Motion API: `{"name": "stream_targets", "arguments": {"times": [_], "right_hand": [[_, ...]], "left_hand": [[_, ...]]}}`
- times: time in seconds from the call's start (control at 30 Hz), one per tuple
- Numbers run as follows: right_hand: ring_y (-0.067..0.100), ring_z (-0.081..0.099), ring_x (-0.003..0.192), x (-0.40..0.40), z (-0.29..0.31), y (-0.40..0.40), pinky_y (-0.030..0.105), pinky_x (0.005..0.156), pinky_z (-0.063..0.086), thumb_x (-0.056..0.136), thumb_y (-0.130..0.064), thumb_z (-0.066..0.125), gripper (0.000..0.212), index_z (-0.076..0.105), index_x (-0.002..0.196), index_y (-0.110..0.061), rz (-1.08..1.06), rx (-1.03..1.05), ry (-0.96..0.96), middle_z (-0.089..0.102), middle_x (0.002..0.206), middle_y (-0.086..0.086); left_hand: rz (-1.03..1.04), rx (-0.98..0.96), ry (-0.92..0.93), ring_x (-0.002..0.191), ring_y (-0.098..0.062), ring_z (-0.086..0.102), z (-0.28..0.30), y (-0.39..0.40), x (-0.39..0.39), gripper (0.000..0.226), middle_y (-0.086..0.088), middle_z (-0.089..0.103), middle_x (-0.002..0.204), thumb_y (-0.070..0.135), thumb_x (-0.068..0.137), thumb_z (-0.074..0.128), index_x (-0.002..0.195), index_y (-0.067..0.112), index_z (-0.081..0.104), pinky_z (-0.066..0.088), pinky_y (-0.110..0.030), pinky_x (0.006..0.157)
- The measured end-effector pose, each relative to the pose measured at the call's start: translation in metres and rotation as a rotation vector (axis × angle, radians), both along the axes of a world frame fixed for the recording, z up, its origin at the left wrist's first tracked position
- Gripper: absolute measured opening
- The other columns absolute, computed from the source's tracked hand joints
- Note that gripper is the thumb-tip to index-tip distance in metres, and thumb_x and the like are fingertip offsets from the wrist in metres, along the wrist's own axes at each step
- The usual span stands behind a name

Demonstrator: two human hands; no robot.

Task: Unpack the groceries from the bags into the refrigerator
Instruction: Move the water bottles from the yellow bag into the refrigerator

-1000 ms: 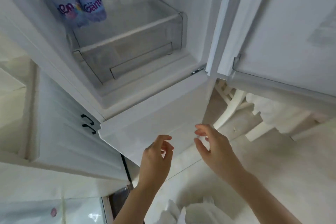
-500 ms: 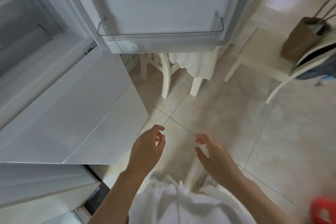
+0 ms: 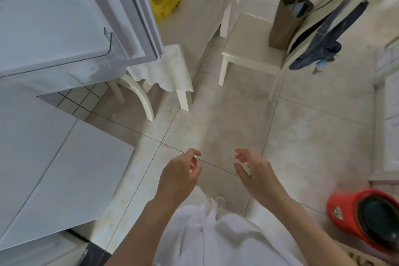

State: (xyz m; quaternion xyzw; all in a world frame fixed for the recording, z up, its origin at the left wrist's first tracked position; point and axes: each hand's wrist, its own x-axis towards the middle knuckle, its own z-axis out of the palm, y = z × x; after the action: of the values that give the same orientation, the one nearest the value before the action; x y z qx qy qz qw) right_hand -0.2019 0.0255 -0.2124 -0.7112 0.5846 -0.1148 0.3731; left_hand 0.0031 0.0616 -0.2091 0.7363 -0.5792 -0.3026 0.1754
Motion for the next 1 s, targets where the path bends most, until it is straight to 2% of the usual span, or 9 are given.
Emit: {"name": "stream_targets", "arguments": {"times": [0.23,0.37,0.57,0.63,0.73,1.0], "right_hand": [[0.012,0.06,0.099,0.001,-0.008,-0.085,0.028,0.087,0.048,0.093,-0.019,0.057,0.032,0.055,0.124,-0.013,-0.012,0.018,-0.014,0.064,0.107,-0.003],[0.014,0.06,0.1,0.015,-0.01,-0.15,0.025,0.088,0.046,0.093,-0.017,0.057,0.032,0.055,0.125,-0.012,0.015,0.003,-0.01,0.063,0.109,-0.001],[0.013,0.06,0.099,0.044,-0.002,-0.259,0.025,0.087,0.047,0.093,-0.02,0.056,0.031,0.054,0.124,-0.015,0.056,-0.048,-0.024,0.063,0.108,-0.003],[0.011,0.061,0.098,0.055,0.002,-0.292,0.023,0.086,0.047,0.093,-0.019,0.057,0.03,0.056,0.122,-0.014,0.066,-0.059,-0.055,0.064,0.106,-0.004],[0.013,0.064,0.094,0.069,0.007,-0.338,0.032,0.087,0.052,0.091,-0.014,0.06,0.027,0.058,0.118,-0.011,0.056,-0.037,-0.136,0.066,0.101,-0.001],[0.013,0.064,0.094,0.077,-0.003,-0.461,0.036,0.088,0.053,0.092,-0.014,0.059,0.026,0.058,0.118,-0.011,0.207,0.011,-0.131,0.066,0.1,0.0]], "left_hand": [[0.007,0.057,-0.029,0.075,-0.001,0.061,-0.01,-0.076,0.0,0.018,0.017,0.064,0.078,0.029,0.092,0.057,0.109,0.027,0.062,0.054,-0.031,0.074],[0.006,0.094,-0.032,0.076,-0.003,0.061,-0.017,-0.142,0.011,0.017,0.016,0.064,0.08,0.028,0.093,0.056,0.11,0.026,0.061,0.052,-0.027,0.073],[-0.004,0.1,0.005,0.076,-0.008,0.063,-0.011,-0.251,0.03,0.018,0.012,0.065,0.082,0.026,0.094,0.055,0.11,0.024,0.062,0.053,-0.03,0.073],[0.028,0.099,0.066,0.076,-0.008,0.064,-0.008,-0.283,0.035,0.016,0.011,0.067,0.082,0.024,0.092,0.055,0.107,0.024,0.063,0.054,-0.032,0.075],[0.105,0.068,0.162,0.076,-0.006,0.066,-0.003,-0.324,0.039,0.015,0.008,0.07,0.08,0.021,0.091,0.056,0.102,0.025,0.065,0.054,-0.032,0.076],[0.273,0.073,0.207,0.078,-0.006,0.065,-0.009,-0.412,0.04,0.017,0.009,0.069,0.083,0.021,0.093,0.053,0.106,0.025,0.064,0.054,-0.035,0.076]]}}
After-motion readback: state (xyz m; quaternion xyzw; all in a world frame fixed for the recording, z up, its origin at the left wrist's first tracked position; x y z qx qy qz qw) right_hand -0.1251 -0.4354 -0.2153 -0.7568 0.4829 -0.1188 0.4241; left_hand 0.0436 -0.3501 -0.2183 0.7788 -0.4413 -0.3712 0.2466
